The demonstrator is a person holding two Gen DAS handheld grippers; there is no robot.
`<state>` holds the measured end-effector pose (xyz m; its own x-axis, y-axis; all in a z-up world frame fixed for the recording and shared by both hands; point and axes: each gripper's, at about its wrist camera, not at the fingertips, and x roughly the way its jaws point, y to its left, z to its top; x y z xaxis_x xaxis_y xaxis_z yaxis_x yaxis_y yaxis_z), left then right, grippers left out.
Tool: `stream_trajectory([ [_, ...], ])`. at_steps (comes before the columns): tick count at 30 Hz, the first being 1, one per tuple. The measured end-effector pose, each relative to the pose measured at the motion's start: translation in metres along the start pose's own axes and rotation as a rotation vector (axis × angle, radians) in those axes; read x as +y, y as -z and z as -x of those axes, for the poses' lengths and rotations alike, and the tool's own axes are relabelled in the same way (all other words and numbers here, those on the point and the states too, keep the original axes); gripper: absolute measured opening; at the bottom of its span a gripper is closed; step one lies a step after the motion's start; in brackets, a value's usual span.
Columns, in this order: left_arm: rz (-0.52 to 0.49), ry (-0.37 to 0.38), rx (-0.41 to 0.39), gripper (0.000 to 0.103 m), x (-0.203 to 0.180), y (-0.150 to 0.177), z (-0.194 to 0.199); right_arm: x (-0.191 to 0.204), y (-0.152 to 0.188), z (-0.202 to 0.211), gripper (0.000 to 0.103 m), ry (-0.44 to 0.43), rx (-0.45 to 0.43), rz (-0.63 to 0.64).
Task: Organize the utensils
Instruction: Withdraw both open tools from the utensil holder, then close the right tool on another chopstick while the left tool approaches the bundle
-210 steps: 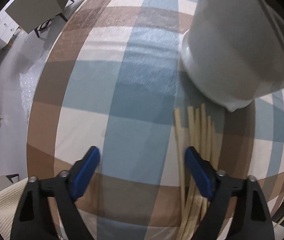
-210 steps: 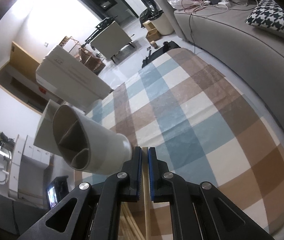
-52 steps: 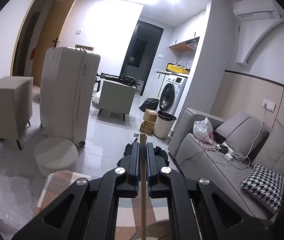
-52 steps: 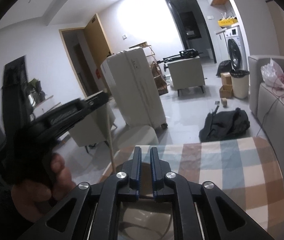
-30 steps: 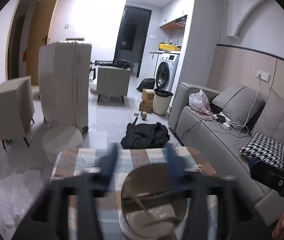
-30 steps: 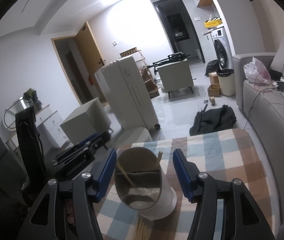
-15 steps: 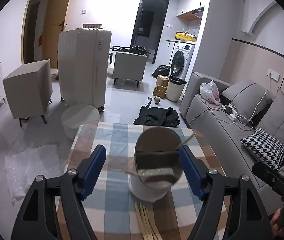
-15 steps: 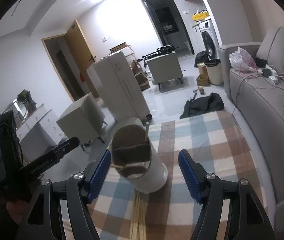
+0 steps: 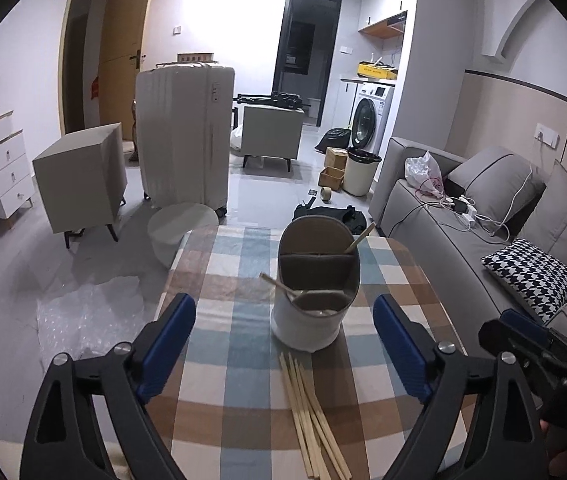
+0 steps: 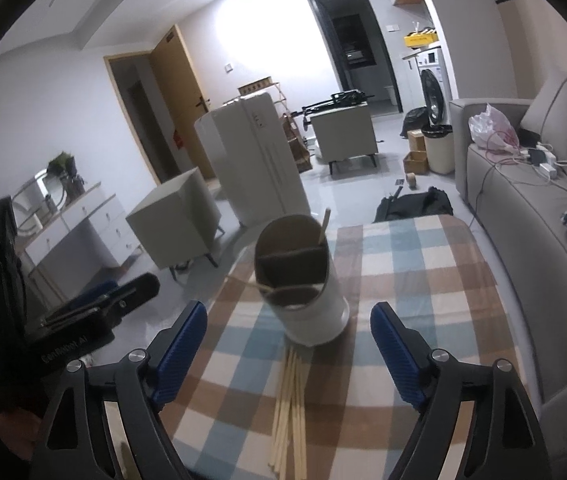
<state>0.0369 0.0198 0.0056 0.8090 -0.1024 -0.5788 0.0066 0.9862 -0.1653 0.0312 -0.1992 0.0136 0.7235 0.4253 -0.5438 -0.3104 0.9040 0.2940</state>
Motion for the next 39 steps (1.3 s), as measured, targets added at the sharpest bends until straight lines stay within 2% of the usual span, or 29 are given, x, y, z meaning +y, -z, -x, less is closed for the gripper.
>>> stream_trajectory([
  [6, 0.009, -0.029, 0.06, 0.093, 0.006, 0.021, -0.006, 0.001, 0.017, -0.005, 0.095, 0.029, 0.058, 0.017],
  [12, 0.029, -0.058, 0.211, 0.093, 0.02, 0.038, -0.039, -0.007, 0.036, -0.035, 0.095, 0.071, 0.196, 0.0],
  [15, 0.091, -0.057, 0.291, 0.093, 0.034, 0.048, -0.055, -0.007, 0.045, -0.057, 0.094, 0.07, 0.279, 0.0],
  [17, 0.124, -0.078, 0.343, 0.093, 0.043, 0.053, -0.067, -0.006, 0.05, -0.074, 0.089, 0.076, 0.333, 0.002],
  [21, 0.196, -0.078, 0.432, 0.093, 0.057, 0.06, -0.086, -0.005, 0.063, -0.112, 0.068, 0.081, 0.453, 0.026],
  [25, 0.208, -0.078, 0.45, 0.093, 0.064, 0.059, -0.092, -0.005, 0.071, -0.148, 0.054, 0.093, 0.537, 0.067],
  [27, 0.224, -0.078, 0.459, 0.093, 0.07, 0.058, -0.096, -0.004, 0.073, -0.164, 0.05, 0.098, 0.566, 0.092],
  [33, 0.257, -0.098, 0.5, 0.093, 0.086, 0.058, -0.108, -0.002, 0.084, -0.218, 0.027, 0.118, 0.666, 0.169],
  [39, 0.301, -0.092, 0.532, 0.093, 0.101, 0.06, -0.116, 0.001, 0.093, -0.243, 0.022, 0.141, 0.717, 0.231],
])
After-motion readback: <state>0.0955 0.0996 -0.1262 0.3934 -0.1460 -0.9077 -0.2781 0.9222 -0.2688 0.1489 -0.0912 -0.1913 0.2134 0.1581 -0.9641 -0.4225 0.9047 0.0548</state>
